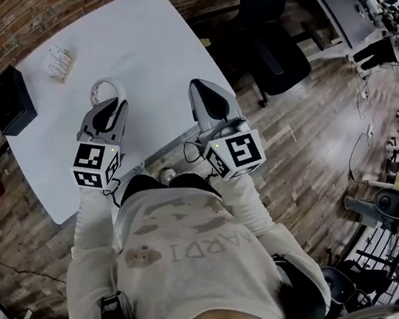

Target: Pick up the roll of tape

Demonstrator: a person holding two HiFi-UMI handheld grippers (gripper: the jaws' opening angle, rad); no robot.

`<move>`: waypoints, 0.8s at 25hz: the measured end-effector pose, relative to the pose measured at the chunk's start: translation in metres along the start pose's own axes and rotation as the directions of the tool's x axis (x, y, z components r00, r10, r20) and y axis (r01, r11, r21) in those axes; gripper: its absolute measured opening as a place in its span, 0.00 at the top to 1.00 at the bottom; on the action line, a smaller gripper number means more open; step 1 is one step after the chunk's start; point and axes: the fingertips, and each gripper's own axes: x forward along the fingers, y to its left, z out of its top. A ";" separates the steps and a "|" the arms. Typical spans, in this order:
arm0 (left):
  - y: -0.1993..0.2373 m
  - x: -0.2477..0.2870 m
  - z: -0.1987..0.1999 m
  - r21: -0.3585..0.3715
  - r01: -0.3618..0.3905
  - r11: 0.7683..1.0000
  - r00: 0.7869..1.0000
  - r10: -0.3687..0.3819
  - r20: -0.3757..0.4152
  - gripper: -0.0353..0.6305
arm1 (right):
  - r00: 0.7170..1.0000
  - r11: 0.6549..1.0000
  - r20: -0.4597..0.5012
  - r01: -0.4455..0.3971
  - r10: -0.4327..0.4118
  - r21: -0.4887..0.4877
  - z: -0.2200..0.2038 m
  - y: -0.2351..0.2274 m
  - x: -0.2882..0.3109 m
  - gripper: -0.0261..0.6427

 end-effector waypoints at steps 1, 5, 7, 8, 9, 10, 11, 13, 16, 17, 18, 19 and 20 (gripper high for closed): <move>0.000 -0.006 0.003 -0.008 -0.012 1.000 1.000 0.012 0.016 0.87 | 1.000 1.000 0.002 -0.007 0.007 -0.001 0.001 0.002 -0.001 0.94; -0.001 -0.029 0.016 -0.033 -0.059 0.998 0.995 0.061 0.073 0.87 | 0.999 0.999 0.010 -0.031 0.031 -0.008 0.005 0.010 -0.005 0.94; -0.002 -0.039 0.021 -0.040 -0.081 0.996 0.992 0.084 0.099 0.86 | 0.999 0.999 0.018 -0.040 0.041 -0.010 0.008 0.012 -0.008 0.94; -0.003 -0.045 0.024 -0.043 -0.093 0.995 0.989 0.097 0.110 0.86 | 0.999 0.999 0.023 -0.045 0.045 -0.010 0.009 0.013 -0.009 0.94; -0.005 -0.051 0.026 -0.044 -0.107 0.993 0.986 0.111 0.121 0.86 | 0.998 0.999 0.027 -0.050 0.050 -0.011 0.011 0.014 -0.012 0.94; -0.006 -0.056 0.029 -0.042 -0.121 0.992 0.983 0.126 0.133 0.86 | 0.998 0.998 0.031 -0.054 0.055 -0.013 0.013 0.016 -0.014 0.94; -0.007 -0.062 0.031 -0.039 -0.136 0.990 0.980 0.140 0.144 0.86 | 0.998 0.998 0.035 -0.059 0.060 -0.015 0.014 0.017 -0.016 0.94; -0.010 -0.072 0.036 -0.037 -0.160 0.986 0.972 0.164 0.168 0.86 | 0.997 0.997 0.040 -0.069 0.070 -0.019 0.017 0.021 -0.019 0.94; -0.011 -0.085 0.041 -0.055 -0.186 0.981 0.960 0.193 0.205 0.86 | 0.996 0.997 0.047 -0.079 0.080 -0.025 0.019 0.026 -0.022 0.94; -0.012 -0.090 0.043 -0.064 -0.193 0.979 0.955 0.202 0.217 0.86 | 0.995 0.996 0.050 -0.082 0.083 -0.027 0.020 0.027 -0.023 0.94; -0.013 -0.094 0.045 -0.072 -0.199 0.977 0.950 0.211 0.229 0.86 | 0.995 0.996 0.052 -0.085 0.086 -0.029 0.021 0.028 -0.025 0.94; -0.014 -0.098 0.047 -0.077 -0.207 0.975 0.945 0.220 0.241 0.86 | 0.994 0.996 0.055 -0.089 0.090 -0.032 0.022 0.029 -0.026 0.94; -0.016 -0.103 0.049 -0.080 -0.216 0.973 0.940 0.229 0.253 0.86 | 0.994 0.995 0.057 -0.093 0.095 -0.034 0.023 0.031 -0.028 0.94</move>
